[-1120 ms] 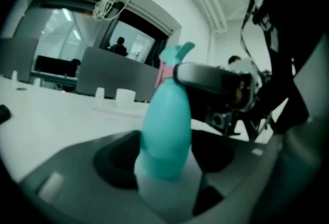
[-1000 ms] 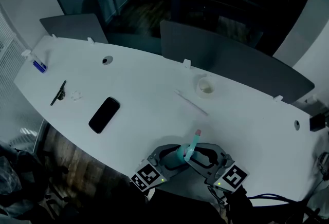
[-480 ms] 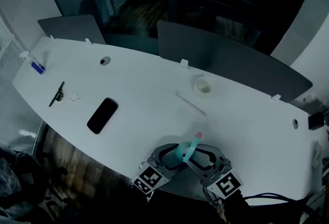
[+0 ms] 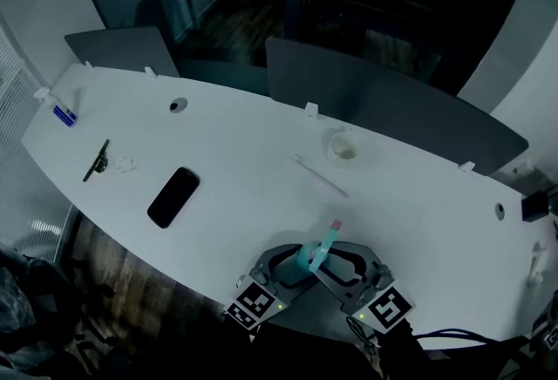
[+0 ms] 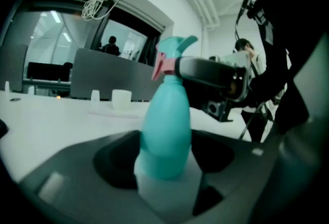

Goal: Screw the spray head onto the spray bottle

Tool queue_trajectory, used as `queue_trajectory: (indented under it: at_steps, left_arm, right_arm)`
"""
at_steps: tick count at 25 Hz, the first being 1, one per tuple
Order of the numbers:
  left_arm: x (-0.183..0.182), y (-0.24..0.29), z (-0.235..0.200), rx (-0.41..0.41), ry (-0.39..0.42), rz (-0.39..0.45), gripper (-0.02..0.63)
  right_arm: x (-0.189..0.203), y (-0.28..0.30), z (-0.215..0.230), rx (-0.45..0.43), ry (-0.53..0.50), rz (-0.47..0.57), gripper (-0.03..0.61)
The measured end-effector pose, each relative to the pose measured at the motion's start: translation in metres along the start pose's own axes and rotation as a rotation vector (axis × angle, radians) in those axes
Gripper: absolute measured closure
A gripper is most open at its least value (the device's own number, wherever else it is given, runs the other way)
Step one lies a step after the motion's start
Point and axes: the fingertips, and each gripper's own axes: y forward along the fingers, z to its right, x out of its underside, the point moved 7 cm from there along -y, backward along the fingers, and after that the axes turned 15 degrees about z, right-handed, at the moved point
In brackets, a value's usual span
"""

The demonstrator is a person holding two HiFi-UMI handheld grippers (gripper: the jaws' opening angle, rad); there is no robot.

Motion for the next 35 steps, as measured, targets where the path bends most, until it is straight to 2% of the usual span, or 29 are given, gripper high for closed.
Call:
queue_trajectory:
  at_steps: [9,11,14,15,17,18,20,22,23,25,26,29,30,31,32,34,35]
  left_arm:
    - [0.000,0.000,0.000,-0.009,0.011,0.001,0.301]
    - [-0.001,0.002,0.003,-0.054,0.023,0.005,0.301]
    - [0.001,0.002,0.011,-0.173,0.035,0.015,0.299]
    - [0.001,0.000,0.011,-0.174,0.029,0.024,0.298]
    - [-0.003,-0.006,0.002,-0.088,0.013,0.060,0.289]
    - [-0.006,-0.007,-0.005,-0.015,0.005,0.073,0.263]
    - [-0.013,0.000,-0.015,0.143,0.003,0.054,0.265]
    - [-0.017,0.007,-0.016,0.227,0.018,0.019,0.313]
    - [-0.019,0.008,-0.015,0.220,0.025,0.013,0.313]
    - [-0.019,0.007,-0.009,0.122,0.035,0.034,0.316]
    - [-0.019,0.006,-0.004,0.038,0.037,0.051,0.318]
    - [-0.016,0.005,0.015,-0.289,0.036,0.078,0.319]
    - [-0.015,0.005,0.021,-0.371,0.037,0.080,0.319]
    - [-0.014,0.005,0.024,-0.404,0.040,0.080,0.319]
    - [-0.012,0.005,0.024,-0.383,0.044,0.082,0.315]
    - [-0.012,-0.002,0.013,-0.247,0.050,0.097,0.306]
    - [-0.013,-0.006,0.004,-0.168,0.054,0.102,0.281]
  right_arm:
    - [0.010,-0.005,-0.002,0.058,-0.026,-0.007,0.449]
    - [0.010,-0.006,-0.003,0.077,-0.040,0.005,0.448]
    - [0.011,-0.007,-0.005,0.101,-0.051,0.011,0.449]
    - [0.011,-0.007,-0.005,0.100,-0.041,0.006,0.449]
    - [0.012,-0.008,-0.005,0.086,-0.010,-0.007,0.449]
    - [0.012,-0.008,-0.004,0.072,0.003,-0.010,0.449]
    - [0.011,-0.007,0.000,0.042,0.004,-0.012,0.449]
    - [0.011,-0.007,0.001,0.040,-0.014,-0.011,0.448]
    - [0.011,-0.007,0.001,0.051,-0.021,-0.009,0.449]
    - [0.011,-0.007,0.000,0.085,-0.032,-0.001,0.448]
    - [0.010,-0.007,0.000,0.105,-0.038,0.003,0.448]
    - [0.011,-0.004,-0.005,0.147,-0.051,0.009,0.449]
    - [0.011,-0.004,-0.007,0.154,-0.044,0.010,0.448]
    - [0.011,-0.004,-0.008,0.159,-0.034,0.011,0.448]
    - [0.011,-0.005,-0.008,0.160,-0.027,0.012,0.448]
    - [0.012,-0.005,-0.007,0.141,-0.018,0.001,0.448]
    - [0.012,-0.005,-0.006,0.123,-0.014,-0.009,0.448]
